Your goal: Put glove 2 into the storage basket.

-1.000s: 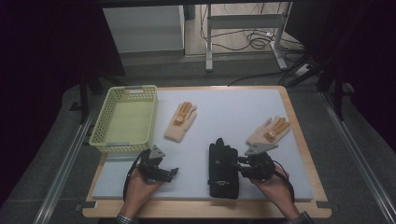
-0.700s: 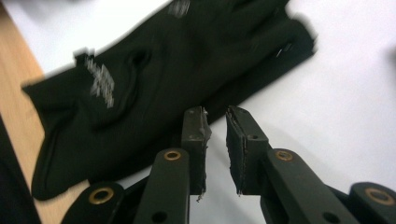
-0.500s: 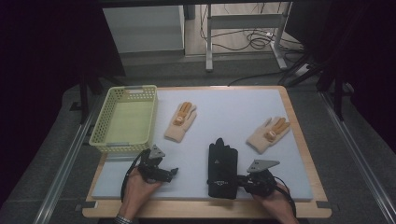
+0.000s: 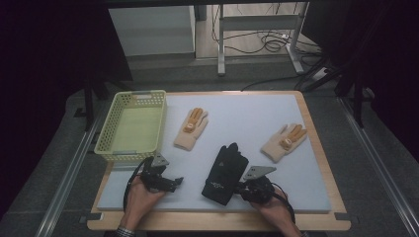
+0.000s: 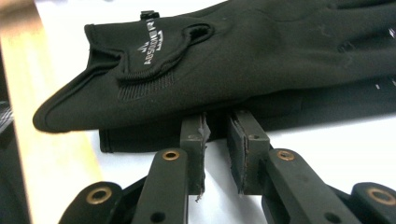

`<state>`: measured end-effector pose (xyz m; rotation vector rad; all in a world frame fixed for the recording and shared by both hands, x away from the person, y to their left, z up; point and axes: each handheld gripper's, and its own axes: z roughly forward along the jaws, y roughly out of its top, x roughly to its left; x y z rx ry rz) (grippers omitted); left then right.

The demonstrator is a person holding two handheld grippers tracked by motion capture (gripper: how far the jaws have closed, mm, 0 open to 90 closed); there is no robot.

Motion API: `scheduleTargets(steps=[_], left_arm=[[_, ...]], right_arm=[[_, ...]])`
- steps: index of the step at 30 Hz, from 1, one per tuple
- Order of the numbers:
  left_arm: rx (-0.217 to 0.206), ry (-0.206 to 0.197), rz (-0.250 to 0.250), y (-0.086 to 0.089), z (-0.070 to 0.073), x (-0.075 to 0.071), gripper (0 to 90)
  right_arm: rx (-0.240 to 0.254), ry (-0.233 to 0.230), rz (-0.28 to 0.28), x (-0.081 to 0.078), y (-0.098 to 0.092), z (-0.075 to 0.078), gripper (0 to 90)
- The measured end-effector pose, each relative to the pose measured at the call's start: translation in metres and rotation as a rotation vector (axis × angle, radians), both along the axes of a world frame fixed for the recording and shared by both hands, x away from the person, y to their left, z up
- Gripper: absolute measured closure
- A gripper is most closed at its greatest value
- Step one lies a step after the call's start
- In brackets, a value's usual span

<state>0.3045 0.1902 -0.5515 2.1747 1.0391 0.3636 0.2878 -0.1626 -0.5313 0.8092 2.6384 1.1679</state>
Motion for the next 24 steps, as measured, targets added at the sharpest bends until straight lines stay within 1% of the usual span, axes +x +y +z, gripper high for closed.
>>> scheduleTargets(steps=[1,4,5,8,9,10,11,13,15,17,18,19,20,22,24], left_arm=[[0.000,-0.001,0.000,0.000,0.000,0.000,2.3],[0.001,-0.001,0.000,0.000,0.000,0.000,2.3],[0.001,-0.001,0.000,0.000,0.000,0.000,2.4],[0.002,-0.002,0.000,0.000,0.000,0.000,2.4],[0.003,-0.002,0.000,0.000,0.000,0.000,2.4],[0.005,-0.006,-0.002,0.000,0.000,0.000,2.4],[0.005,-0.006,-0.002,0.000,0.000,0.000,2.4],[-0.003,0.000,0.001,0.000,0.000,0.000,2.4],[-0.005,0.000,0.002,0.000,-0.001,0.000,2.3],[-0.004,-0.001,0.000,0.001,-0.001,0.000,2.3],[-0.004,-0.001,0.000,0.001,-0.001,0.000,2.3],[-0.004,0.000,-0.001,0.001,0.000,0.000,2.3],[-0.003,0.000,-0.002,0.001,0.000,0.000,2.4],[-0.004,0.000,-0.001,0.001,0.000,0.000,2.6],[-0.006,0.001,0.001,0.001,0.000,0.000,2.8]], right_arm=[[-0.006,-0.014,-0.001,0.003,0.008,-0.001,75.1],[-0.012,-0.031,-0.002,0.008,0.019,-0.001,75.1],[-0.012,-0.031,-0.002,0.008,0.019,-0.001,75.1],[-0.018,-0.049,-0.009,0.015,0.032,-0.003,75.1],[-0.018,-0.049,-0.009,0.015,0.032,-0.003,75.1],[-0.022,-0.063,-0.008,0.017,0.037,-0.003,75.1],[-0.022,-0.063,-0.008,0.017,0.037,-0.003,75.1],[-0.034,-0.062,0.002,0.016,0.037,-0.002,70.7],[-0.048,-0.071,0.002,0.015,0.032,0.000,66.4],[-0.048,-0.090,-0.013,0.014,0.022,0.003,62.7],[-0.048,-0.090,-0.013,0.014,0.022,0.003,62.7],[-0.048,-0.097,-0.029,0.015,0.016,0.005,61.2],[-0.041,-0.103,-0.067,0.018,-0.001,0.007,57.2],[-0.046,-0.106,-0.098,0.020,-0.013,0.008,53.4],[-0.049,-0.119,-0.133,0.023,-0.026,0.008,49.5]])
